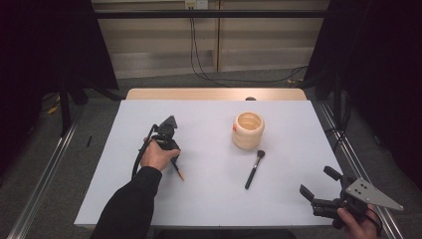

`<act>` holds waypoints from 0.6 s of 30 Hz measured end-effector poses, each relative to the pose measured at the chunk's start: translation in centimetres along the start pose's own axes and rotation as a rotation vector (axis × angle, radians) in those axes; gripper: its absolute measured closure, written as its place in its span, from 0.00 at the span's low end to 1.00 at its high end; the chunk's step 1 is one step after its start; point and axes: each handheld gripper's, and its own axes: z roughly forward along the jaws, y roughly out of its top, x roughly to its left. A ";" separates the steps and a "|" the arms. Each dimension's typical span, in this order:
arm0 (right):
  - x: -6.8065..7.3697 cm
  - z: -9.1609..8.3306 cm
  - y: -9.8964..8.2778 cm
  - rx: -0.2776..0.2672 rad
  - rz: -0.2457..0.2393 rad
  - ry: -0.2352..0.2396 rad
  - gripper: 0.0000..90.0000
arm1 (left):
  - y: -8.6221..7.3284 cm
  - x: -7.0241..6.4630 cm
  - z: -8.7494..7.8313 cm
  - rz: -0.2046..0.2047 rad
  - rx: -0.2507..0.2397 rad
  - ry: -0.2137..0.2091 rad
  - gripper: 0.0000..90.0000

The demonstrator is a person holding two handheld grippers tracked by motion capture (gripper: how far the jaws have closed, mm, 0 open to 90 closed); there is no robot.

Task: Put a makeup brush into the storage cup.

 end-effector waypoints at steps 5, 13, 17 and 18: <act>0.2 0.1 0.1 -0.001 0.002 -0.011 0.00 | 0.1 0.6 0.0 0.000 0.004 0.003 0.79; 0.1 0.0 0.0 -0.002 -0.006 -0.005 0.00 | 0.2 0.7 0.0 -0.002 0.013 0.010 0.85; 0.1 0.1 0.0 0.003 -0.006 -0.003 0.00 | 0.1 0.8 0.0 0.011 0.007 0.024 0.93; 0.1 0.1 0.1 0.004 -0.009 -0.002 0.00 | 0.1 0.8 0.0 0.016 0.000 0.033 0.94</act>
